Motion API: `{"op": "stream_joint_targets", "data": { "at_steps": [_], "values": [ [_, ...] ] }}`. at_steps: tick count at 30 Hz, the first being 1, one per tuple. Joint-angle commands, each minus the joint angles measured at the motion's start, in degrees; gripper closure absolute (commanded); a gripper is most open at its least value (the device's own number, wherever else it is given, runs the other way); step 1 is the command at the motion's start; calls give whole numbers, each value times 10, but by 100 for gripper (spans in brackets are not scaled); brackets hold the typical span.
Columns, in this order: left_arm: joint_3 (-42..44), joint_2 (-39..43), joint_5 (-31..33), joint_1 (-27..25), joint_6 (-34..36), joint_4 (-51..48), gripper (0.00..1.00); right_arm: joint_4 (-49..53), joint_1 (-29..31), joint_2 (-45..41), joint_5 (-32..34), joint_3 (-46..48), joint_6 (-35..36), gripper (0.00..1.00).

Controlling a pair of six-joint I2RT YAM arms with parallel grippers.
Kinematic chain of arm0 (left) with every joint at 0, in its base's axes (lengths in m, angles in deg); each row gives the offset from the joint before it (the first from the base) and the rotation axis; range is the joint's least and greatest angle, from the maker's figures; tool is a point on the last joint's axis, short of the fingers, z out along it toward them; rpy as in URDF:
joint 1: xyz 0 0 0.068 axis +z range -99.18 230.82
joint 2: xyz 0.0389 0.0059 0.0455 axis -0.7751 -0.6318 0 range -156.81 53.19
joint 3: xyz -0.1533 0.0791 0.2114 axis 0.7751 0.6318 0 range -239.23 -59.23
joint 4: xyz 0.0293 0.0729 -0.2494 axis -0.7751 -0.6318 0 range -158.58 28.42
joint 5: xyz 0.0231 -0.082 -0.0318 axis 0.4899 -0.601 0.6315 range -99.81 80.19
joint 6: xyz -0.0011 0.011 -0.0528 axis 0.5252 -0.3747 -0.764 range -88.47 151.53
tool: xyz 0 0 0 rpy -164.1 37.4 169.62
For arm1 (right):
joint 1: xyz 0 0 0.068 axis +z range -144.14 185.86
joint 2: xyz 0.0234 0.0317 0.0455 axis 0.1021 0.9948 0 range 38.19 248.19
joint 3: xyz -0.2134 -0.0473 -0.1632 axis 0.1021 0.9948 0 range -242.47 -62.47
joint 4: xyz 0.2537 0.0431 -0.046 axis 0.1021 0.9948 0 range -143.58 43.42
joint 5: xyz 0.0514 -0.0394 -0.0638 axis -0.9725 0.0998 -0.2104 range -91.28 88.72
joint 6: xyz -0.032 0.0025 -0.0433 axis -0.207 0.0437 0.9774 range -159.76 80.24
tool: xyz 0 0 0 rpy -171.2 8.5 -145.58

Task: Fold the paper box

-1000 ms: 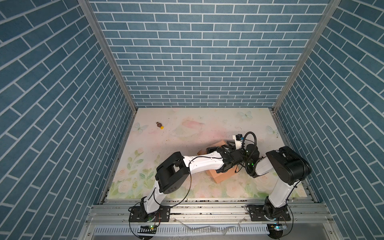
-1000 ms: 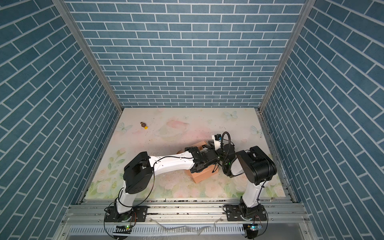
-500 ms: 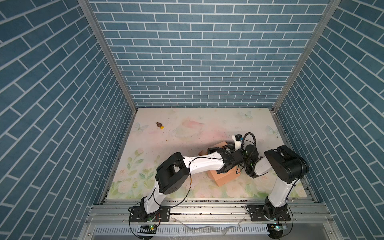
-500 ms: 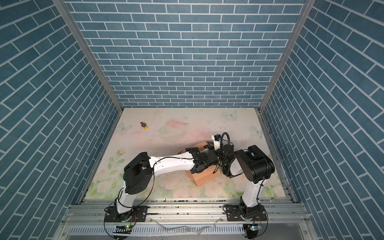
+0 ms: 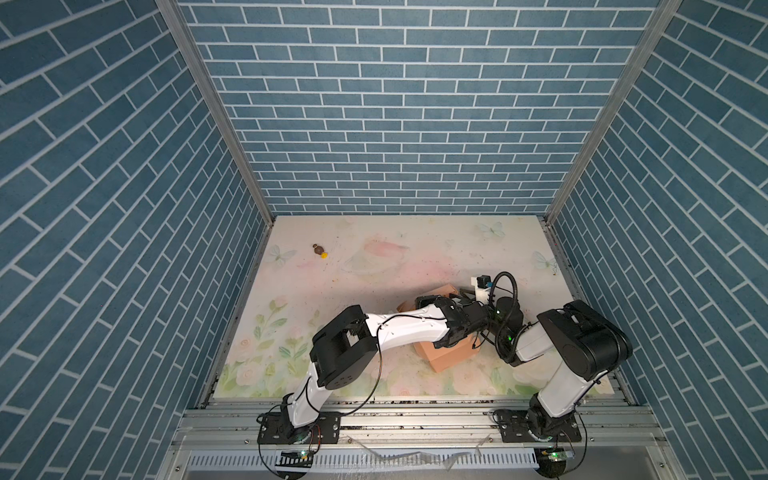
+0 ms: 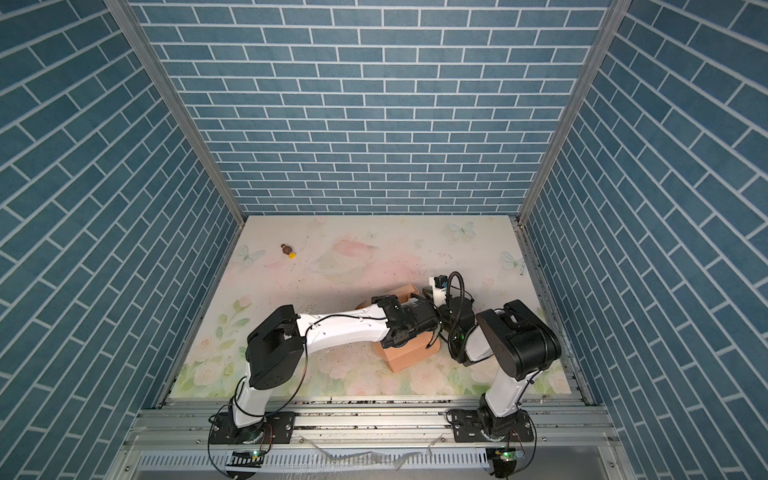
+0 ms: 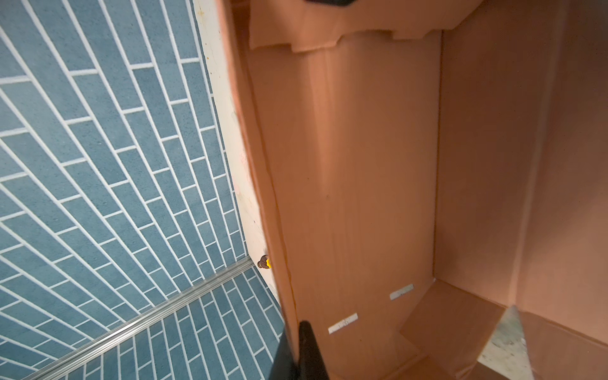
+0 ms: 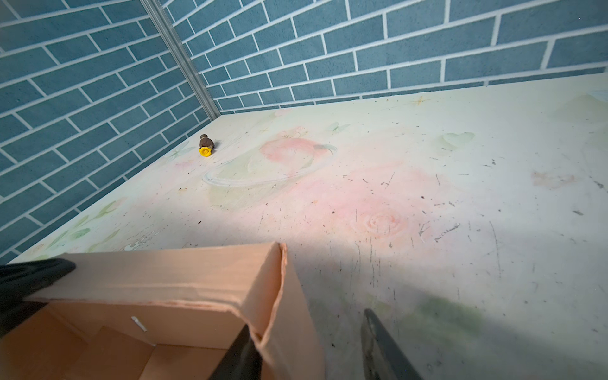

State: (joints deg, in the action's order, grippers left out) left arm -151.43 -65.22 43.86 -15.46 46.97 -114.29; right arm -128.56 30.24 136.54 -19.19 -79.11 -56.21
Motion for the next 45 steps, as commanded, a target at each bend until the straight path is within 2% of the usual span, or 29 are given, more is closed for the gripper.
{"op": "stream_joint_targets", "data": {
  "at_steps": [1,9,14,17,21,28,32,35,37,42,45],
  "values": [
    [0,11,-8,1,-4,1,94,-14,13,-1,-5,1,21,54],
    [-2,11,-12,1,-5,1,94,-28,27,16,26,0,28,62],
    [-3,9,-12,1,-6,1,94,-51,36,32,52,6,31,71],
    [-4,9,-13,0,-5,1,94,-51,41,35,59,4,30,81],
    [-4,11,-13,1,-6,1,94,-51,44,33,64,0,26,99],
    [-2,19,-11,1,-8,8,90,-51,45,20,72,5,19,100],
    [1,35,-10,1,-11,20,78,-51,45,5,77,12,14,100],
    [9,58,-12,1,-12,40,55,-42,45,-12,82,18,11,100],
    [11,78,-17,2,-15,49,45,-12,46,-34,87,18,7,100],
    [23,159,-53,9,-36,75,38,123,47,-128,119,13,0,100],
    [24,215,-95,28,-76,66,36,265,49,-217,148,-4,-18,100]
  ]
}}
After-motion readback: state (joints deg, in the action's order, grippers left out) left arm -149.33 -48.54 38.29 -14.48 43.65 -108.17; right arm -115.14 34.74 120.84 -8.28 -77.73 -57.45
